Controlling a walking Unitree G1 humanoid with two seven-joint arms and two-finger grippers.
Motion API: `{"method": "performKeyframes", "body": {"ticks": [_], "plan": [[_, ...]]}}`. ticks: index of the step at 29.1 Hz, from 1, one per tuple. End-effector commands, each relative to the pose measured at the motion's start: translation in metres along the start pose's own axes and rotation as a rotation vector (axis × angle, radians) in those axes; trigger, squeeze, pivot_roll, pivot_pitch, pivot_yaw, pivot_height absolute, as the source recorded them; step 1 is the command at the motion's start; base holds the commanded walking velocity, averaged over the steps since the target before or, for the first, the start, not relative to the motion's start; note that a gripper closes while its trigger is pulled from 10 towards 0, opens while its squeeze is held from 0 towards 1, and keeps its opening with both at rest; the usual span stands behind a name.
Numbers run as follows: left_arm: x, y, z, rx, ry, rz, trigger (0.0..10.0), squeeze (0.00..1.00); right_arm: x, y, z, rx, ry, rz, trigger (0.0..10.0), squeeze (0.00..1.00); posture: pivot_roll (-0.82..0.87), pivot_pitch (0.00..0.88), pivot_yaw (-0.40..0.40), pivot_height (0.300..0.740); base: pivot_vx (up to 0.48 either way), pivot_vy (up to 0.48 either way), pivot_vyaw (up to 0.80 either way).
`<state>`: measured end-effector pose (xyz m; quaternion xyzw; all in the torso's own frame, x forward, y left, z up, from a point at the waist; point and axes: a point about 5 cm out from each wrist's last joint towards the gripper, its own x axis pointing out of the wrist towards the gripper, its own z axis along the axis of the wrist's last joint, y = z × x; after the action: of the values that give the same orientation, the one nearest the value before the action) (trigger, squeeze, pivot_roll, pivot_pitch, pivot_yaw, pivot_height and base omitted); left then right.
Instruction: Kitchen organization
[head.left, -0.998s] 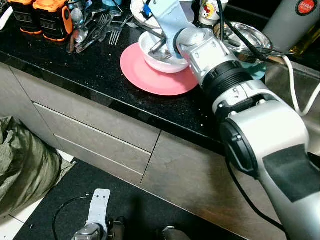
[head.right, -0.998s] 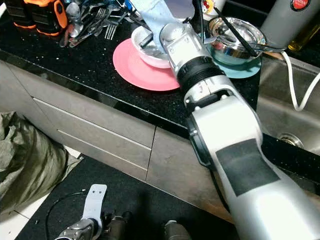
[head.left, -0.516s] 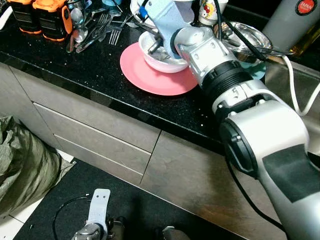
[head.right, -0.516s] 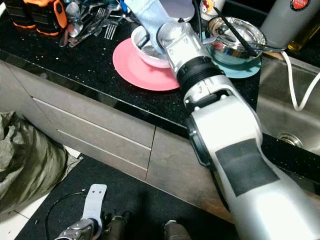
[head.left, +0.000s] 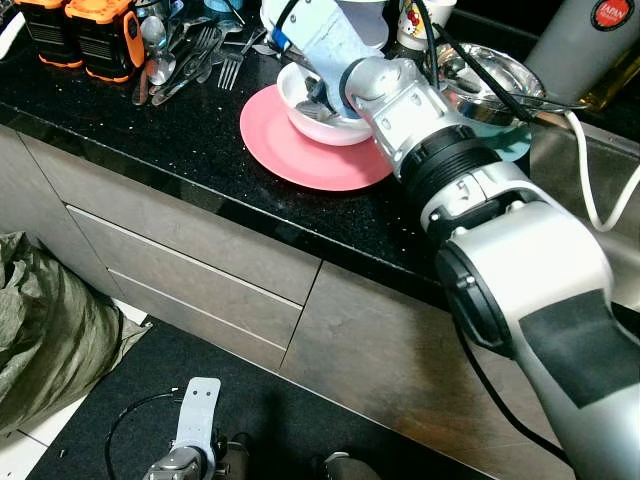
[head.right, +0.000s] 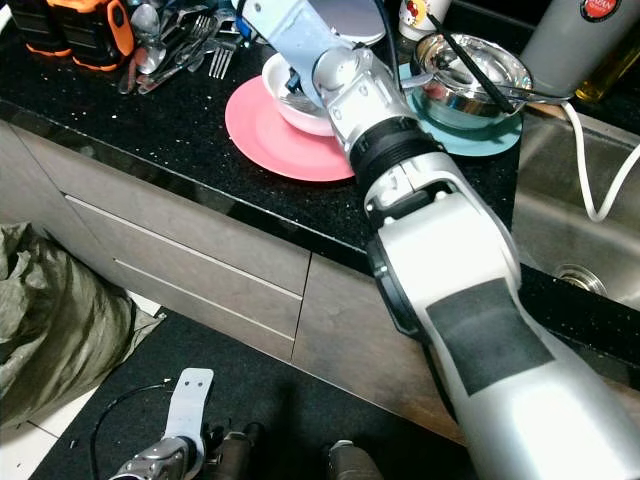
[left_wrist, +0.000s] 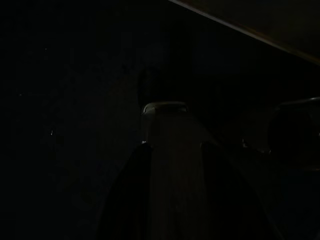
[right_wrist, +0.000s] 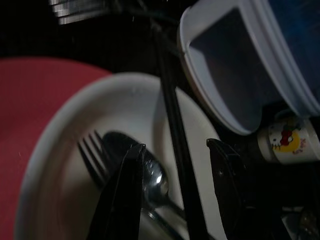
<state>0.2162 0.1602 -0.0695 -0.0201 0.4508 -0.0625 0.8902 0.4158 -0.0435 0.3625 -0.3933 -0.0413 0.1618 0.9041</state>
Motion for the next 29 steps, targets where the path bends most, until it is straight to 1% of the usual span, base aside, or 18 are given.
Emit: {"method": "performKeyframes", "body": {"ticks": [1, 8, 13, 17, 18, 19, 20, 23, 29], "plan": [[-0.0007, -0.0059, -0.0150, -0.024, 0.041, -0.012, 10.0, 0.00, 0.0006, 0.0002, -0.0120, -0.028, 0.053, -0.007, 10.0, 0.00, 0.01, 0.276, -0.147, 0.740, 0.000, 0.000, 0.00], [-0.0008, -0.0062, -0.0156, -0.030, 0.040, -0.010, 10.0, 0.00, 0.0003, -0.0007, -0.0098, -0.068, 0.063, -0.010, 10.0, 0.00, 0.00, 0.278, -0.152, 0.740, 0.000, 0.000, 0.00], [-0.0007, -0.0066, -0.0158, -0.031, 0.039, -0.011, 10.0, 0.00, 0.0001, -0.0020, -0.0071, -0.075, 0.059, -0.025, 10.0, 0.00, 0.00, 0.278, -0.156, 0.740, 0.000, 0.000, 0.00], [-0.0007, -0.0073, -0.0160, -0.032, 0.038, -0.011, 10.0, 0.00, 0.0004, -0.0011, -0.0095, -0.092, 0.073, -0.033, 10.0, 0.00, 0.00, 0.280, -0.159, 0.740, 0.000, 0.000, 0.00], [-0.0007, -0.0073, -0.0161, -0.033, 0.038, -0.011, 10.0, 0.00, 0.0004, -0.0012, -0.0099, -0.094, 0.075, -0.035, 8.5, 0.00, 0.00, 0.280, -0.159, 0.740, 0.000, 0.000, 0.00], [-0.0007, -0.0076, -0.0163, -0.034, 0.038, -0.012, 10.0, 0.00, 0.0003, -0.0025, -0.0124, -0.115, 0.087, -0.048, 0.8, 0.00, 0.00, 0.280, -0.160, 0.740, 0.000, 0.000, 0.00], [-0.0007, -0.0078, -0.0163, -0.035, 0.037, -0.012, 10.0, 0.00, 0.0002, -0.0032, -0.0135, -0.124, 0.093, -0.053, 0.0, 0.00, 0.00, 0.280, -0.161, 0.740, 0.000, 0.000, 0.00], [-0.0006, -0.0082, -0.0167, -0.037, 0.037, -0.012, 10.0, 0.00, -0.0002, -0.0052, -0.0159, -0.146, 0.105, -0.068, 0.0, 0.00, 0.00, 0.282, -0.162, 0.740, 0.000, 0.000, 0.00], [-0.0006, -0.0088, -0.0168, -0.042, 0.034, -0.012, 10.0, 0.00, -0.0005, -0.0067, -0.0159, -0.155, 0.107, -0.075, 0.0, 0.00, 0.00, 0.285, -0.164, 0.740, 0.000, 0.000, 0.00]]}}
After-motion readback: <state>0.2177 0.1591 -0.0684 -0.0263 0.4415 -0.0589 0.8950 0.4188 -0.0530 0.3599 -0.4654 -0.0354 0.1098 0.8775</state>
